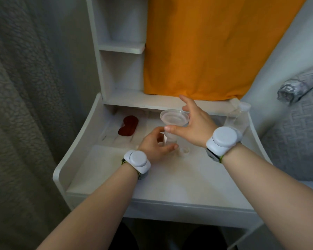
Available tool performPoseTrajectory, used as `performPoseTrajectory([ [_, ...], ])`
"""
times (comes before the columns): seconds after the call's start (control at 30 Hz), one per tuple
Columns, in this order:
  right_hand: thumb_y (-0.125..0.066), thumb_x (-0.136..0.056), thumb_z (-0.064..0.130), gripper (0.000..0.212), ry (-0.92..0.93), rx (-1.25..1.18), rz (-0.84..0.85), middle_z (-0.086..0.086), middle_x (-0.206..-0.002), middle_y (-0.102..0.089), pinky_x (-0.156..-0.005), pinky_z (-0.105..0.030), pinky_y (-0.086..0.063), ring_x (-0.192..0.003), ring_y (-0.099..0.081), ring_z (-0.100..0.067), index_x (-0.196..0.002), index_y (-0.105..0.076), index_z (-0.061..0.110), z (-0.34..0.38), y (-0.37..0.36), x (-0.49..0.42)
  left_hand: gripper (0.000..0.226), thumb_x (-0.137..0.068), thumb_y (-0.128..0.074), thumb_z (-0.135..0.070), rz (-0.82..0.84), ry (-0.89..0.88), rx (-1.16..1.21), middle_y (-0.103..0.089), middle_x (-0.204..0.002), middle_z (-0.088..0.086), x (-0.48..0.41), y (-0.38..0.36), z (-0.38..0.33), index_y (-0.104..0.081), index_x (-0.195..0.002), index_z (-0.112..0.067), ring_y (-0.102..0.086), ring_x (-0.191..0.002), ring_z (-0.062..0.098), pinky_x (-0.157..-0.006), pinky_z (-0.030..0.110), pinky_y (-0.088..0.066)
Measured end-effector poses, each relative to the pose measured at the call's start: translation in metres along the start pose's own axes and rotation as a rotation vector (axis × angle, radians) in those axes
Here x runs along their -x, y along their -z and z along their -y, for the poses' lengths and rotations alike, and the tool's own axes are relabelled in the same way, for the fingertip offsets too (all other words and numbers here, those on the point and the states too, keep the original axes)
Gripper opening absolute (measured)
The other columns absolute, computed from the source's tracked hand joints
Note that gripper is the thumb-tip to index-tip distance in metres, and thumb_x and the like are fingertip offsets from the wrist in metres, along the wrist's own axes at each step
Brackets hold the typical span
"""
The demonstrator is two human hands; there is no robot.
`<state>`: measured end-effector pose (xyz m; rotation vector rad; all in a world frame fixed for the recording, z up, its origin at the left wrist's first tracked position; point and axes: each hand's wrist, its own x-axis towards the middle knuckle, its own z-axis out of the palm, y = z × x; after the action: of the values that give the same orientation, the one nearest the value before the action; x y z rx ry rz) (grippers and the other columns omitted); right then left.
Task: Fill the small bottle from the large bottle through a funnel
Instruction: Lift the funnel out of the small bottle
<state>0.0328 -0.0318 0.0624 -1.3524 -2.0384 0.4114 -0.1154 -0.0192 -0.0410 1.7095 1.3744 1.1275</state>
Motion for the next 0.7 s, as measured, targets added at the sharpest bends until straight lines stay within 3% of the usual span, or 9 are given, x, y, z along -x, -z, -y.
performPoseTrajectory([
  [0.13, -0.075, -0.066, 0.051, 0.095, -0.001, 0.003, 0.002, -0.005, -0.131, -0.051, -0.088, -0.026, -0.036, -0.118, -0.051, -0.023, -0.142, -0.021, 0.035, 0.001, -0.001, -0.004, 0.048, -0.072, -0.075, -0.034, 0.007, -0.018, 0.021, -0.067, -0.106, 0.002, 0.0, -0.001, 0.003, -0.055, -0.114, -0.022, -0.064, -0.099, 0.017, -0.091, 0.04, -0.051],
  [0.23, -0.074, -0.067, 0.05, 0.092, 0.012, 0.001, 0.008, -0.002, -0.125, -0.053, -0.087, -0.028, -0.037, -0.113, -0.052, -0.022, -0.141, -0.021, 0.037, 0.002, -0.001, -0.004, 0.039, -0.073, -0.074, -0.033, -0.012, -0.034, 0.005, -0.067, -0.098, 0.006, 0.001, -0.001, 0.002, -0.057, -0.105, -0.021, -0.064, -0.093, 0.023, -0.087, 0.046, -0.051],
  [0.53, -0.071, -0.071, 0.05, 0.087, 0.035, -0.002, -0.001, 0.001, -0.121, -0.053, -0.086, -0.029, -0.039, -0.11, -0.053, -0.02, -0.141, -0.02, 0.037, 0.005, 0.005, -0.006, 0.035, -0.072, -0.073, -0.035, -0.019, -0.063, -0.006, -0.066, -0.092, -0.002, 0.003, 0.002, 0.003, -0.055, -0.102, -0.03, -0.063, -0.089, 0.019, -0.085, 0.04, -0.053],
  [0.7, -0.071, -0.07, 0.051, 0.085, 0.038, -0.006, -0.022, 0.001, -0.117, -0.054, -0.091, -0.034, -0.044, -0.107, -0.055, -0.019, -0.14, -0.023, 0.036, 0.007, 0.014, -0.012, 0.034, -0.073, -0.074, -0.034, -0.023, -0.068, -0.011, -0.067, -0.092, 0.002, 0.003, 0.002, 0.003, -0.054, -0.1, -0.032, -0.064, -0.089, 0.022, -0.085, 0.041, -0.052],
])
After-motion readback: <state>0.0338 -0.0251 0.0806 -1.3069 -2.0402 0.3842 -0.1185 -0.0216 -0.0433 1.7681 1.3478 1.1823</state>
